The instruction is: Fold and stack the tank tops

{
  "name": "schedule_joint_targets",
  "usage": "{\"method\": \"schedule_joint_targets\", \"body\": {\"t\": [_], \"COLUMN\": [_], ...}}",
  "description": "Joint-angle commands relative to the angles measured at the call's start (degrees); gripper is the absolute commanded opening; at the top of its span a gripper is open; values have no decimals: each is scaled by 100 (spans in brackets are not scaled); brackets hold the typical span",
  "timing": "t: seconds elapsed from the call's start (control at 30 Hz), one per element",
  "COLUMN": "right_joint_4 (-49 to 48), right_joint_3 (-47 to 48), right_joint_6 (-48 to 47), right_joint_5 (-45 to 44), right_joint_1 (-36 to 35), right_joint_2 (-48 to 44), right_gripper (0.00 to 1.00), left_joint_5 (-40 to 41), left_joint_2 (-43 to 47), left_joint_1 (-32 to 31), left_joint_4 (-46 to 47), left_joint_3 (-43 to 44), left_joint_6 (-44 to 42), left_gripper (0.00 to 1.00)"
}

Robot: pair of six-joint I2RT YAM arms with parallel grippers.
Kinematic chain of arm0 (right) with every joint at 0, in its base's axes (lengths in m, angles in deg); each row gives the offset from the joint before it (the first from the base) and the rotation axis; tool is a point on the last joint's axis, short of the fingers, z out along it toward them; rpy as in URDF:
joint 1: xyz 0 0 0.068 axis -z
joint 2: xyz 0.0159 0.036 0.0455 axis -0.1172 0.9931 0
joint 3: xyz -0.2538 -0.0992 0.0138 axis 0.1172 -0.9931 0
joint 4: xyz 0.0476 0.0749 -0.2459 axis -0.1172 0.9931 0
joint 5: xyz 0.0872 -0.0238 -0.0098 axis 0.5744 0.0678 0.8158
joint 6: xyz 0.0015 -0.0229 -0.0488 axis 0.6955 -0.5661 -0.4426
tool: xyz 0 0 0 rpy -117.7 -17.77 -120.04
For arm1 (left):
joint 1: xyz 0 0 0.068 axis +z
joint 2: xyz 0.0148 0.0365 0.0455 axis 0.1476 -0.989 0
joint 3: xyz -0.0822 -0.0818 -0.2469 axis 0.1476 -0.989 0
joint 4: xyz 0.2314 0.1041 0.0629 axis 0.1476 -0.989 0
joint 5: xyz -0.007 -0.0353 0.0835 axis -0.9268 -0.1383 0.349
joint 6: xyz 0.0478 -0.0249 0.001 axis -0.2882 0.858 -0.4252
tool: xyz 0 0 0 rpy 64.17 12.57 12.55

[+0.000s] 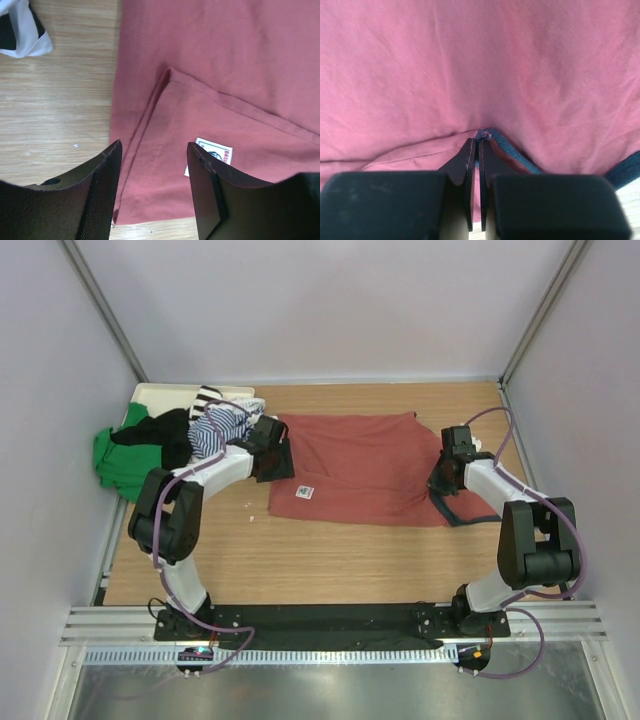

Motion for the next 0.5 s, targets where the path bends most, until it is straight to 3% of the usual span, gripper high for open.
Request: {"method": "schedule_joint_targets", "body": {"t": [0.0,0.23,0.47], "right_joint_4": [-269,-304,-339], "right_joint_3": [143,161,143], "right_joint_6": [-11,-38,-55], "right_joint_5": [-97,53,97], "right_joint_1": [-8,1,1], "right_joint_2": [-36,-18,-1], "right_gripper": [6,5,5], "left_joint_5": [302,92,74], "left_joint_2": [-47,-381,-767], "left_joint_1": [8,16,-1], "left_joint_4": [-68,-41,-156], "left_joint_3": [218,727,1114], "left_joint_6": [-63,34,-54], "left_gripper": [56,58,48]}}
